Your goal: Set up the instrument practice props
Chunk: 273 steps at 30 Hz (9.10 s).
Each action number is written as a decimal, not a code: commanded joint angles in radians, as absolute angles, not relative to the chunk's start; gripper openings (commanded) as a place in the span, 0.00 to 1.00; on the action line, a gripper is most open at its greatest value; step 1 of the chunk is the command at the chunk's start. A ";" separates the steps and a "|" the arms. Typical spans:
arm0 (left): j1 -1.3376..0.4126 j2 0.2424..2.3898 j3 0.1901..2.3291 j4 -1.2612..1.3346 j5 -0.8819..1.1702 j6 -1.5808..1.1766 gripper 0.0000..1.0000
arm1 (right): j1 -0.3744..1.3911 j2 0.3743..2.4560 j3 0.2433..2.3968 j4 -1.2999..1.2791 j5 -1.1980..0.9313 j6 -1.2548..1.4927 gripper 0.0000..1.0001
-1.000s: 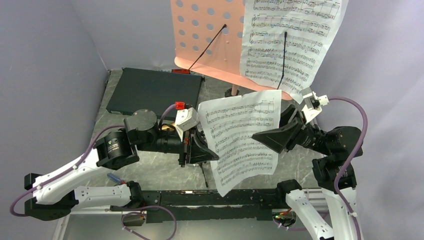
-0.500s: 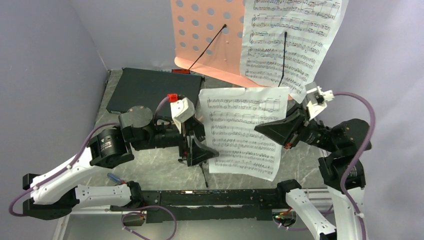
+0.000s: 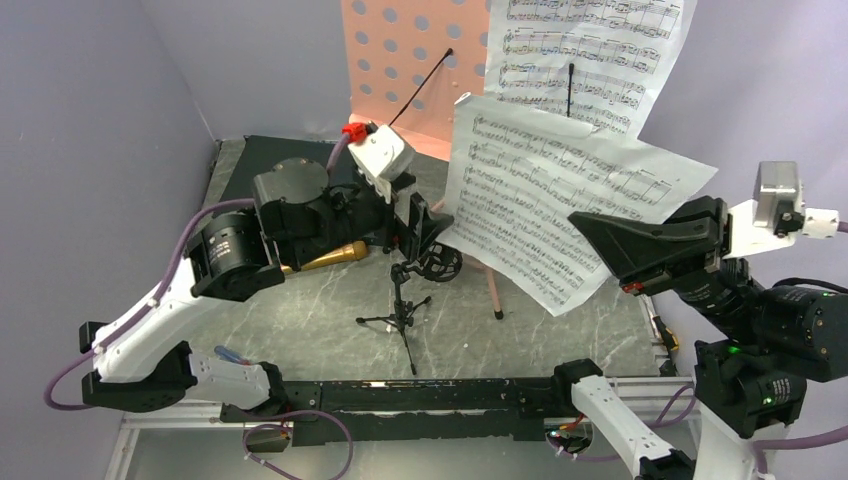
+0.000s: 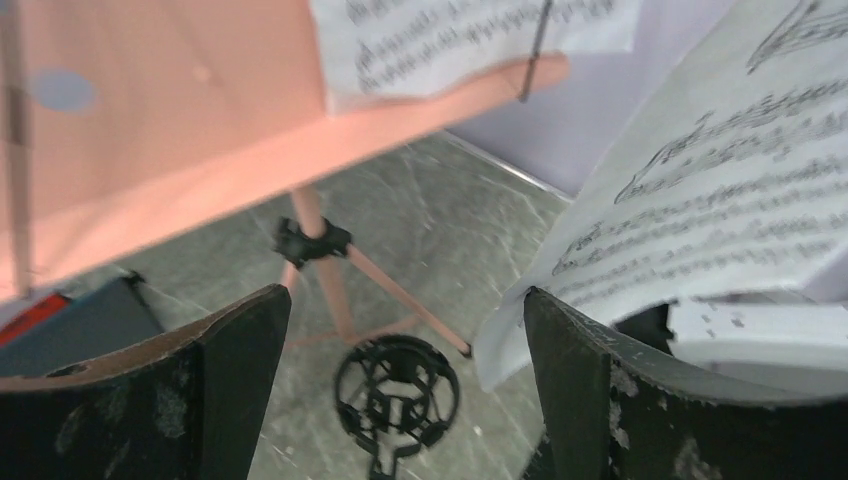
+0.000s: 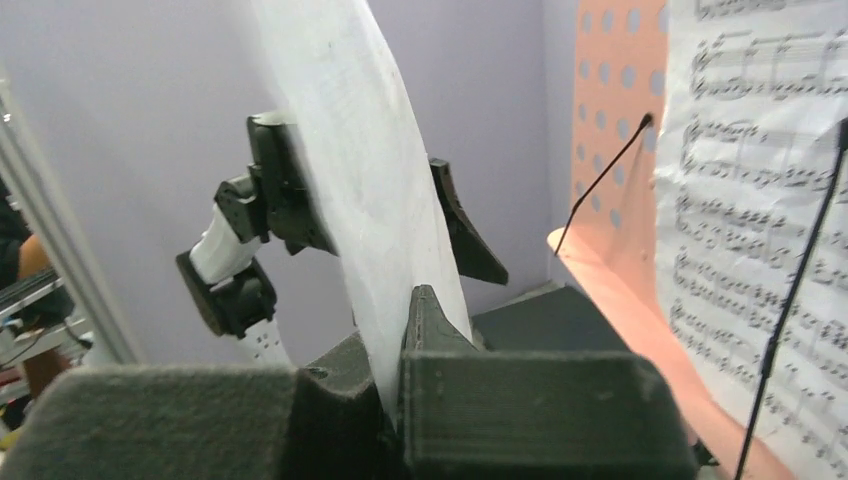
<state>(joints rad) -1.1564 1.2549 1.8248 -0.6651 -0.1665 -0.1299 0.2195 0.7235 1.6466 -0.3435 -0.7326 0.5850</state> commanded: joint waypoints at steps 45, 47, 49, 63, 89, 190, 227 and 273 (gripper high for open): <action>-0.686 1.495 2.231 -0.645 0.111 -0.060 0.66 | 0.221 0.994 1.869 -0.283 -0.428 0.455 0.00; -0.687 1.502 2.230 -0.638 0.114 -0.055 0.66 | 0.222 1.001 1.870 -0.280 -0.418 0.456 0.00; -0.687 1.507 2.229 -0.634 0.127 -0.051 0.65 | 0.222 1.003 1.863 -0.268 -0.418 0.458 0.00; -0.686 1.540 2.236 -0.599 0.134 -0.047 0.56 | 0.222 1.037 1.836 -0.175 -0.450 0.494 0.00; -0.686 1.455 2.071 -0.479 0.120 -0.027 0.16 | 0.221 1.036 1.758 -0.091 -0.418 0.503 0.00; -0.686 1.145 1.660 -0.289 0.158 -0.078 0.92 | 0.618 1.109 1.791 -0.236 -0.205 0.418 0.85; -0.687 0.758 0.855 -0.723 -0.284 -0.647 0.94 | 0.618 0.468 0.944 -0.508 -0.205 0.599 1.00; -0.345 1.705 1.090 -0.466 0.002 -0.158 0.85 | 0.617 0.537 0.794 -0.436 -0.199 0.591 1.00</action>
<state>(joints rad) -0.3454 1.6604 1.0512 -0.3882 0.0025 -0.1513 0.6125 0.5323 0.7773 -0.4938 -0.2085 0.6022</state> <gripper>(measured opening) 0.855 0.994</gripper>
